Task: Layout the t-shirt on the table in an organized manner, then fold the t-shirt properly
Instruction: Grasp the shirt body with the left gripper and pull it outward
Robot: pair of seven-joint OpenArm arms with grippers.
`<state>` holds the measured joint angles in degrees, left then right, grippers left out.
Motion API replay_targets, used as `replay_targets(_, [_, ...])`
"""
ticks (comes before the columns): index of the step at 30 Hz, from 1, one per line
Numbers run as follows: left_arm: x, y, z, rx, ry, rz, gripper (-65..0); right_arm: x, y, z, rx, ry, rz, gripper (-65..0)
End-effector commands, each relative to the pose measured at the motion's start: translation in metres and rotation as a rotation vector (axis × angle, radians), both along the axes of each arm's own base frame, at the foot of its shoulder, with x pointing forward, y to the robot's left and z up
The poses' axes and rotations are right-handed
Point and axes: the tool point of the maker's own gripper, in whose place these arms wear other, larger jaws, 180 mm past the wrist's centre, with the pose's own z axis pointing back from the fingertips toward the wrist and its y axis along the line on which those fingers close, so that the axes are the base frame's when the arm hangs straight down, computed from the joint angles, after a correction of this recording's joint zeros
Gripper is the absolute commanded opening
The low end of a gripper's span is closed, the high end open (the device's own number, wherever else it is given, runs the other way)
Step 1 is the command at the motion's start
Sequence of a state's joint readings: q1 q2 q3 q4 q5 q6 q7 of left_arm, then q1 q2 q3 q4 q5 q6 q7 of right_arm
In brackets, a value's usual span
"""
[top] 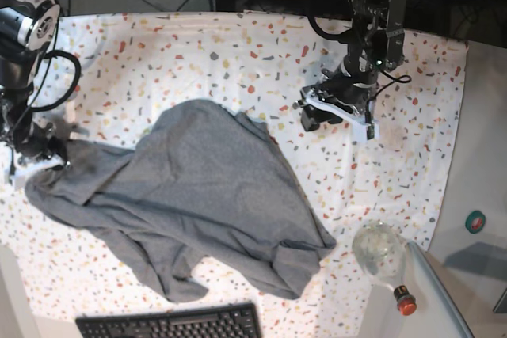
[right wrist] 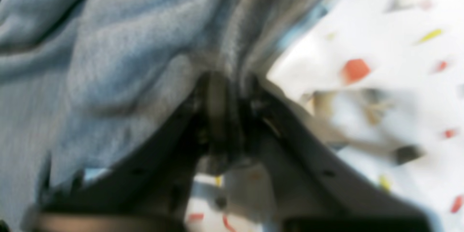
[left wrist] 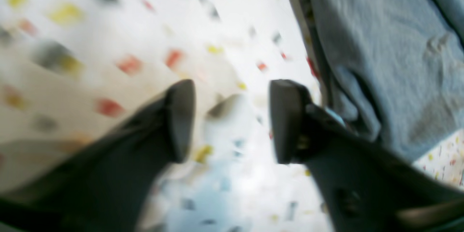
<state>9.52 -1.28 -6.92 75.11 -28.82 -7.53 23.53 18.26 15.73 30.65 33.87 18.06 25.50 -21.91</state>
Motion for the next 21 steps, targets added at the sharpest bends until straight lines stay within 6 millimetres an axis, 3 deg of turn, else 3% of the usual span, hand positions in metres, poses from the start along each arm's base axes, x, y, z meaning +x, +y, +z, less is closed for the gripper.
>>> replay_targets(1, [0.009, -0.006, 0.009, -0.019, -0.032, -0.007, -25.3, 0.003, -0.006, 0.007, -0.018, -0.001, 0.021, -65.0])
replay_targets(3, [0.011, -0.015, 0.008, -0.041, -0.032, -0.004, -21.9, 0.000, -0.007, 0.009, -0.029, 0.004, 0.042, -65.0])
replay_targets(7, [0.023, -0.030, 0.010, -0.074, -0.040, -0.002, -21.4, -0.003, -0.011, 0.013, -0.057, -0.002, 0.054, -65.0])
replay_targets(12, [0.041, -0.079, 0.005, -0.097, -0.022, -0.132, -21.6, -0.004, -0.012, 0.013, -0.063, -0.002, 0.057, -65.0])
replay_targets(15, [0.048, -0.090, 0.003, -0.097, -0.015, -0.166, -24.0, -0.011, -0.011, 0.009, -0.061, 0.010, 0.062, -65.0])
replay_targets(16, [0.051, -0.090, 0.007, -0.095, -0.028, -0.164, -30.4, -0.015, -0.010, 0.006, -0.061, 0.021, 0.065, -65.0])
replay_targets(17, [0.052, -0.086, 0.011, -0.088, -0.041, -0.159, -41.6, -0.020, -0.011, 0.004, -0.064, 0.034, 0.071, -65.0])
replay_targets(18, [0.051, -0.072, 0.018, -0.074, -0.066, -0.139, -56.9, -0.023, -0.016, 0.007, -0.082, 0.039, 0.079, -65.0])
replay_targets(19, [0.051, -0.057, 0.027, -0.056, -0.092, -0.118, -65.0, -0.031, -0.023, 0.009, -0.107, 0.056, 0.091, -65.0])
replay_targets(21, [0.050, -0.031, 0.047, -0.003, -0.150, -0.096, -65.0, -0.042, -0.030, 0.019, -0.160, 0.080, 0.130, -65.0])
